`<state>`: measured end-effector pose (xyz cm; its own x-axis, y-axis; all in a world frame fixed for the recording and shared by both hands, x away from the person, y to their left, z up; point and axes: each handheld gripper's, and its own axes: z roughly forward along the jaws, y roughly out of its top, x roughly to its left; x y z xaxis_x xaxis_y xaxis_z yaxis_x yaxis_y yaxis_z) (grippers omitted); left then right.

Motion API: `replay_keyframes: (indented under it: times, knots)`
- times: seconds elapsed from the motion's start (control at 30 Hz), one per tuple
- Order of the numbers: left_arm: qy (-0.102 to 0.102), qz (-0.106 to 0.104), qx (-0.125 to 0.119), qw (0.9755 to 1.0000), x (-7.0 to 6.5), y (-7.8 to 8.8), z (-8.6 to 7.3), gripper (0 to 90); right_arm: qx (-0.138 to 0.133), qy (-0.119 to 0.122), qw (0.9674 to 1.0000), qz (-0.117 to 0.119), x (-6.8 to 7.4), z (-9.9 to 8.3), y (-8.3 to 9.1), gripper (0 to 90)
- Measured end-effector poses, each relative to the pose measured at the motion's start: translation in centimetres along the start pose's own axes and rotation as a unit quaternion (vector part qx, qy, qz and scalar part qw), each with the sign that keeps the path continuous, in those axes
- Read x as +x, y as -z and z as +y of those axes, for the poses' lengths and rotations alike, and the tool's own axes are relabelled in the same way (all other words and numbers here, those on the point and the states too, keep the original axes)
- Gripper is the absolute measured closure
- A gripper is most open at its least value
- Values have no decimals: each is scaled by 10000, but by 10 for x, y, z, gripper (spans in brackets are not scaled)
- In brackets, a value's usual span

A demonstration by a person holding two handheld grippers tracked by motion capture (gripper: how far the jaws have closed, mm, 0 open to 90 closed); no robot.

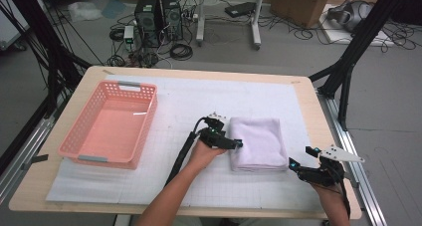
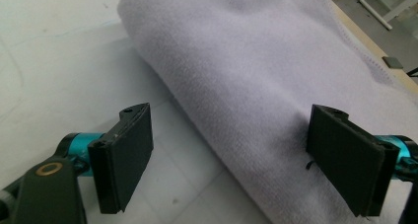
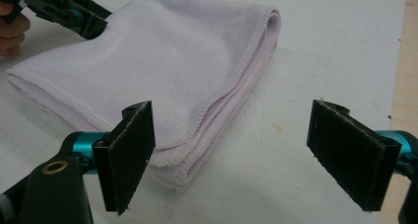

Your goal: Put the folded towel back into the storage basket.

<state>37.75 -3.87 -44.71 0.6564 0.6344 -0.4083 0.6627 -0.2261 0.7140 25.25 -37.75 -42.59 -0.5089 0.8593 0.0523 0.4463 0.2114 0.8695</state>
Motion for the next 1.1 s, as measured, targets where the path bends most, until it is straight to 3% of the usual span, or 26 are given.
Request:
replay_keyframes:
  times: [0.2,0.5,0.7,0.8,0.93,1.1]
  knots:
    - [-162,35,51,9999,-8,-9,3,233,4,-19,10000,7,1,0,0,175]
    - [-305,159,18,9994,-13,-14,1,494,-50,-96,9999,17,-3,-1,1,175]
    - [-184,45,-8,9998,-12,-15,1,680,-53,-100,9999,32,-2,-1,2,175]
    - [-101,-82,-43,9999,-9,-14,2,708,-80,-101,9999,46,-2,0,2,175]
    - [-461,-12,-161,9988,-12,-10,2,715,-49,-116,9999,53,-1,0,1,175]
    - [-587,-218,-390,9973,-10,-2,4,727,-75,-127,9999,60,-3,-1,1,175]
